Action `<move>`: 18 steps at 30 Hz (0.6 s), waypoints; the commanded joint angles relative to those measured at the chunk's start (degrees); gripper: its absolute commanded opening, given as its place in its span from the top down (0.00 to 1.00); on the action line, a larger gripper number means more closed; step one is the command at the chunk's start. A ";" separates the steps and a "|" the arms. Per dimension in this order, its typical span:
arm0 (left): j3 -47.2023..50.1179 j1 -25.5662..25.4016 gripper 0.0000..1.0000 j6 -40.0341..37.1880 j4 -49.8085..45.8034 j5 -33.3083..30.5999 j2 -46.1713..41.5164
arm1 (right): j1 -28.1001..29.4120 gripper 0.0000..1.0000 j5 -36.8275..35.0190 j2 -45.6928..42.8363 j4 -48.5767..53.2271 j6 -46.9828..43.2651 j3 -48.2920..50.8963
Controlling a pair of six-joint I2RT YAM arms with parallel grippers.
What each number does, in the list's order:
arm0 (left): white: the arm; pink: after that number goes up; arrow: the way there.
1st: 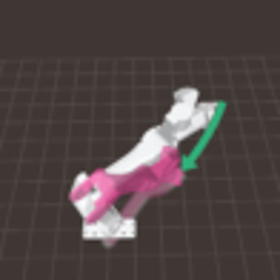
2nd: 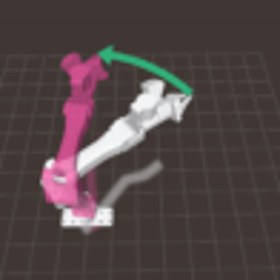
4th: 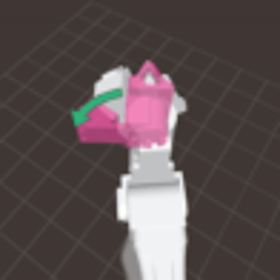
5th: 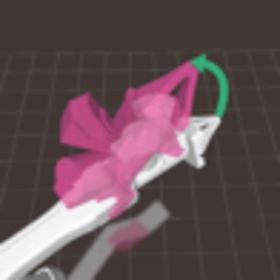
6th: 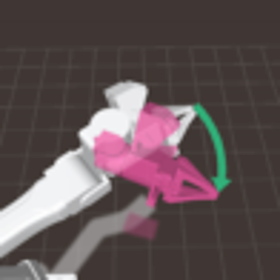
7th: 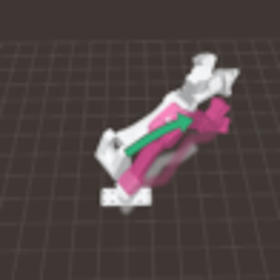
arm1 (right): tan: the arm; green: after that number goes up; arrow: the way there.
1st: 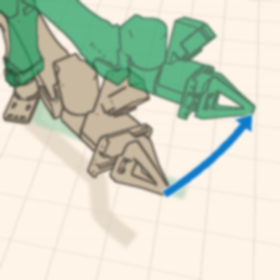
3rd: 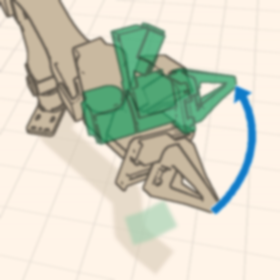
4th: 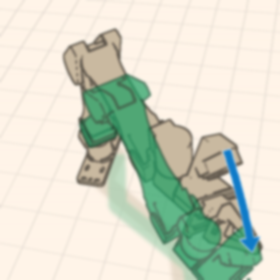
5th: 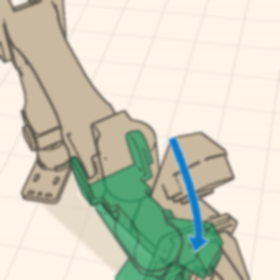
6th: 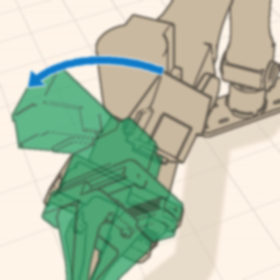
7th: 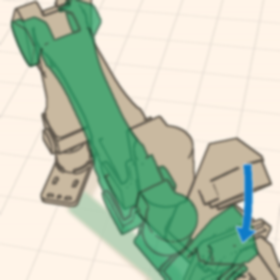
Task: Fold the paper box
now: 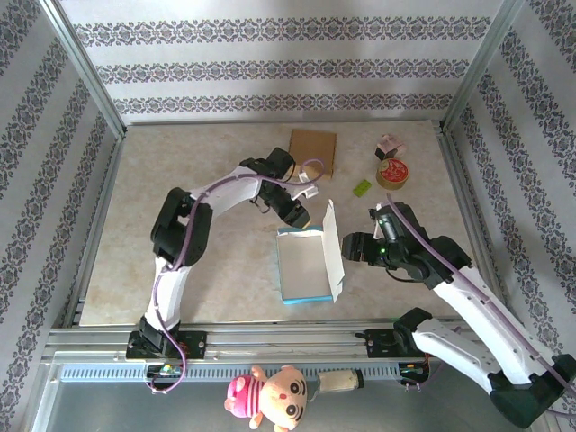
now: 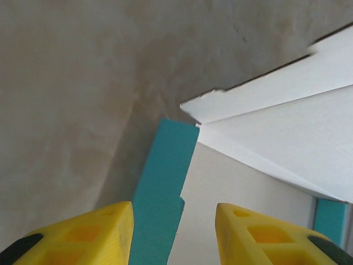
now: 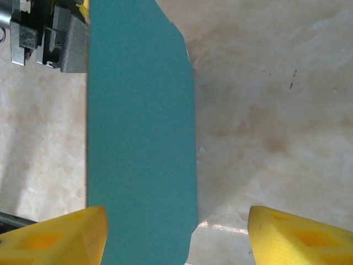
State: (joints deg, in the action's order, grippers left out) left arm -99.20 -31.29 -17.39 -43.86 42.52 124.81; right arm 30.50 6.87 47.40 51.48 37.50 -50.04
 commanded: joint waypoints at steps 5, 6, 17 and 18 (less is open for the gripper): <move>-8.56 0.82 0.57 -3.63 -15.13 11.41 6.68 | -1.06 0.30 7.31 1.71 -4.46 1.57 -0.39; -9.70 0.85 0.58 -4.08 -16.81 11.82 7.76 | -0.97 0.30 8.12 2.44 -4.78 1.61 -0.69; -9.92 1.03 0.55 -3.66 -15.26 4.47 6.65 | 1.79 0.38 4.88 6.91 -4.68 0.07 -0.66; -9.35 1.01 0.55 -3.19 -14.03 3.65 5.48 | 1.95 0.41 4.22 7.16 -4.73 -0.24 -0.66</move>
State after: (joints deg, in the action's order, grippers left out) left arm -108.92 -31.00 -20.38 -58.22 49.47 133.40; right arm 31.79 13.15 54.22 46.44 38.39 -49.65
